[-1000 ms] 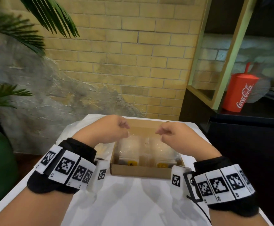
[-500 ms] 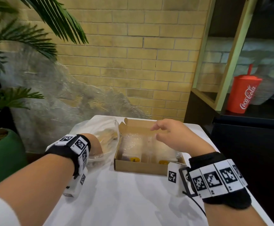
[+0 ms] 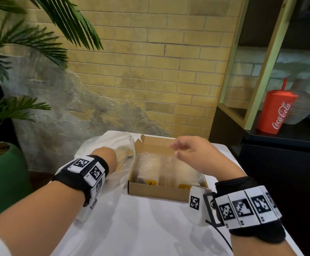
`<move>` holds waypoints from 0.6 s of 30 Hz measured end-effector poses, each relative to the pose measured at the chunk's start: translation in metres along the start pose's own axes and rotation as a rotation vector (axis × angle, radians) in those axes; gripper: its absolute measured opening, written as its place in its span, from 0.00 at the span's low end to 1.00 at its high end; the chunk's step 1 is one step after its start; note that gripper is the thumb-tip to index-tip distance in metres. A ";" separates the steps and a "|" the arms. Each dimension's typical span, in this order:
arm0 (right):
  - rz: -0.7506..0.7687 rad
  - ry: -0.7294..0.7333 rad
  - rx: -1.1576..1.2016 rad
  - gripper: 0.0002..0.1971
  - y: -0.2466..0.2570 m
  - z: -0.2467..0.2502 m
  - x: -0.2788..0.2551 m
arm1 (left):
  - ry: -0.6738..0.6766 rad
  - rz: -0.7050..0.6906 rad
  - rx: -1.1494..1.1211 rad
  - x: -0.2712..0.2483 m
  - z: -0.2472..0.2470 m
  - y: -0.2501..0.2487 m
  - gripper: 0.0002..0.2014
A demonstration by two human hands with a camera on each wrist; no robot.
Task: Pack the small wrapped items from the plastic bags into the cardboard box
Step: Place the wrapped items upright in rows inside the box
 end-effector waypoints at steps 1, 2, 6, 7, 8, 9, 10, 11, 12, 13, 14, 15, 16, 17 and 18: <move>-0.003 0.001 0.006 0.11 0.000 0.000 0.000 | -0.070 -0.010 -0.011 -0.012 0.014 -0.006 0.16; -0.008 0.006 0.009 0.11 -0.001 -0.001 0.000 | -0.119 0.005 -0.038 -0.017 0.021 -0.007 0.13; -0.026 0.026 0.018 0.10 -0.004 -0.004 0.000 | -0.153 -0.025 -0.134 -0.036 0.043 -0.012 0.11; -0.027 0.025 0.020 0.10 -0.004 -0.003 0.000 | -0.177 -0.036 -0.124 -0.036 0.046 -0.012 0.10; -0.025 0.022 0.018 0.10 -0.005 -0.003 0.000 | -0.172 -0.043 -0.124 -0.036 0.047 -0.013 0.10; -0.022 0.019 0.014 0.10 -0.005 -0.002 0.000 | -0.186 -0.043 -0.148 -0.034 0.048 -0.010 0.10; -0.020 0.017 0.011 0.11 -0.005 -0.002 0.000 | -0.192 -0.013 -0.166 -0.030 0.048 -0.006 0.08; -0.018 0.014 0.010 0.11 -0.005 -0.001 -0.001 | -0.216 0.002 -0.190 -0.025 0.048 -0.001 0.06; -0.018 0.014 0.009 0.11 -0.005 -0.001 -0.001 | -0.237 0.005 -0.232 -0.024 0.049 0.001 0.06; -0.019 0.014 0.009 0.11 -0.005 -0.001 -0.001 | -0.269 -0.003 -0.270 -0.022 0.049 0.003 0.07; -0.020 0.015 0.009 0.11 -0.006 -0.001 -0.001 | -0.293 -0.006 -0.302 -0.022 0.051 0.005 0.09; -0.021 0.015 0.010 0.11 -0.006 -0.001 -0.001 | -0.322 -0.016 -0.331 -0.019 0.052 0.006 0.11; -0.021 0.014 0.012 0.11 -0.007 -0.001 0.000 | -0.333 -0.031 -0.364 -0.017 0.053 0.007 0.13; -0.021 0.013 0.014 0.10 -0.007 -0.001 0.000 | -0.334 -0.044 -0.400 -0.016 0.054 0.008 0.15; -0.020 0.012 0.016 0.10 -0.008 -0.001 0.001 | -0.340 -0.060 -0.444 -0.016 0.056 0.008 0.16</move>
Point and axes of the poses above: each hand's wrist, its own x-axis towards the middle knuckle, its own z-axis out of the back of the hand, y = z × x, the point moved 6 cm from there along x, towards the middle knuckle, and after that the axes turned 1 degree about -z, right-handed, at the moved point
